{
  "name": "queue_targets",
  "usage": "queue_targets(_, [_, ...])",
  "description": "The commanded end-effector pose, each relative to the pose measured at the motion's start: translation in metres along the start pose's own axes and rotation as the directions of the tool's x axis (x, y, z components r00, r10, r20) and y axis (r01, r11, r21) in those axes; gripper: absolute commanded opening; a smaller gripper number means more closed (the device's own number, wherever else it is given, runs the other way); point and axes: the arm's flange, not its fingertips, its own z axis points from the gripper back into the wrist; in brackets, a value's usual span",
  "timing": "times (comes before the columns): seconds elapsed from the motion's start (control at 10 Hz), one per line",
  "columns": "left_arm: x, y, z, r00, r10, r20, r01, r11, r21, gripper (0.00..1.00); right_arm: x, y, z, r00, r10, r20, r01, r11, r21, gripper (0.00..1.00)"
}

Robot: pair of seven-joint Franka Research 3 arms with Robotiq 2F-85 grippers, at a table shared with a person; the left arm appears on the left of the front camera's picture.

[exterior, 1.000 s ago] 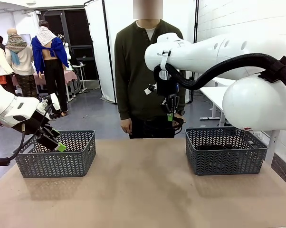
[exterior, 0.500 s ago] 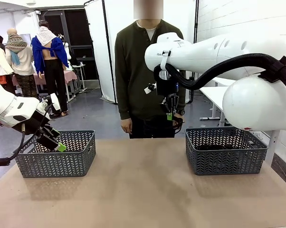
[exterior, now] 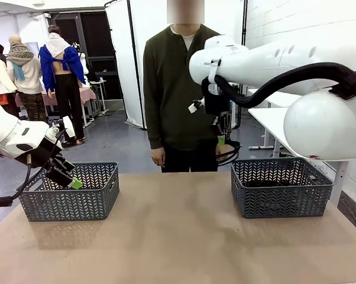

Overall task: Organize the cables according to human instructions.
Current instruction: Pick up a bundle of cables and place it in the basket indicated by the human.

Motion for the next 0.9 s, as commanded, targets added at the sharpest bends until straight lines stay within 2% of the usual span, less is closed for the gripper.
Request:
queue_targets(0.0, [-0.004,-0.001,-0.001,1.0,0.008,0.007,-0.007,1.0,-0.008,1.0,-0.036,-0.006,0.005,0.998,0.059,-0.008,-0.059,0.998,-0.001,0.0])
queue_targets(0.4, [-0.004,-0.001,-0.001,1.0,0.008,0.007,-0.007,1.0,-0.008,1.0,-0.094,-0.025,0.017,0.991,0.124,0.057,-0.125,0.992,0.015,0.0])
queue_targets(0.8, [-0.004,-0.001,-0.001,1.0,0.008,0.007,-0.007,1.0,-0.008,1.0,-0.125,-0.041,-0.001,0.97,0.209,0.127,-0.211,0.977,0.002,0.0])
